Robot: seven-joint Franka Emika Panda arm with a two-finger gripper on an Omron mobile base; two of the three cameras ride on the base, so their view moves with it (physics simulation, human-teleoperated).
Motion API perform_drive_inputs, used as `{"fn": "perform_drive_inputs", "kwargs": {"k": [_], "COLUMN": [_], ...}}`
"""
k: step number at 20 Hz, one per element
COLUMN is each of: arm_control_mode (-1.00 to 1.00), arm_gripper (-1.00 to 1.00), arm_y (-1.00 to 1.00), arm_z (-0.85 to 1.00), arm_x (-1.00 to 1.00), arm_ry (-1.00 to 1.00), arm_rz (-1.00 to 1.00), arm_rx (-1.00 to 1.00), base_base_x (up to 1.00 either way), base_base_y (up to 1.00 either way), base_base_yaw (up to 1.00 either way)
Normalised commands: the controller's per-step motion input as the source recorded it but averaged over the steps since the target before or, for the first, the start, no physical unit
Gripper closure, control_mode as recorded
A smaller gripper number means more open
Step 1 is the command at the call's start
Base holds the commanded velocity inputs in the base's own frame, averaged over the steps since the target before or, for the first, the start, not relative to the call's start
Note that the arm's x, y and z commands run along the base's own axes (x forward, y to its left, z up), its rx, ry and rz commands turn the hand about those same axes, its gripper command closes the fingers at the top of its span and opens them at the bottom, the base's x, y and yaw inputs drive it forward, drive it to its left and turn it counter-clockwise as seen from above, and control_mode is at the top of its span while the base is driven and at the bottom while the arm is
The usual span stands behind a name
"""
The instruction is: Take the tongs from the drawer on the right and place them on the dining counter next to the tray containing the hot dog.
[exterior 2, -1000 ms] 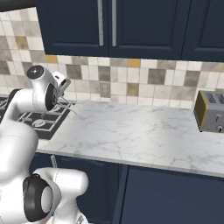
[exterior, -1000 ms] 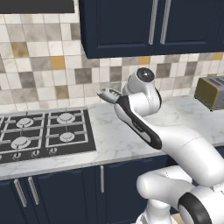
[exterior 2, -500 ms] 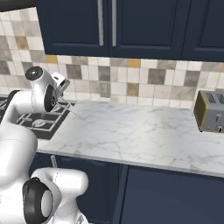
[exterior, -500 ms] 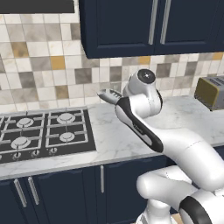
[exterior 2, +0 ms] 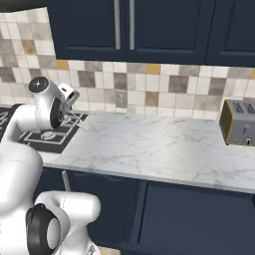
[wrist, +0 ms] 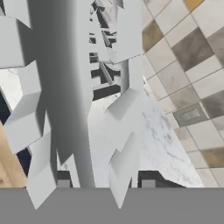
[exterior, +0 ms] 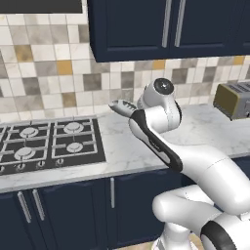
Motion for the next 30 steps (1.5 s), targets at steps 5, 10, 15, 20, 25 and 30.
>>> {"fn": "perform_drive_inputs", "kwargs": {"k": [5, 10, 15, 20, 25, 30], "arm_control_mode": [1.00, 1.00, 1.00, 1.00, 1.00, 1.00], "arm_gripper": [1.00, 1.00, 1.00, 1.00, 1.00, 1.00], "arm_y": [0.00, 0.00, 0.00, 0.00, 0.00, 0.00], "arm_z": [0.00, 0.00, 0.00, 0.00, 0.00, 0.00], "arm_x": [0.00, 0.00, 0.00, 0.00, 0.00, 0.00], "arm_ry": [0.00, 0.00, 0.00, 0.00, 0.00, 0.00], "arm_rz": [0.00, 0.00, 0.00, 0.00, 0.00, 0.00], "arm_rx": [0.00, 0.00, 0.00, 0.00, 0.00, 0.00], "base_base_x": [-0.44, -0.43, -0.37, -0.10, -0.06, -0.13], "base_base_y": [0.12, 0.26, 0.32, 0.55, 0.77, 0.82], "base_base_yaw": [0.00, 0.00, 0.00, 0.08, 0.15, 0.26]}}
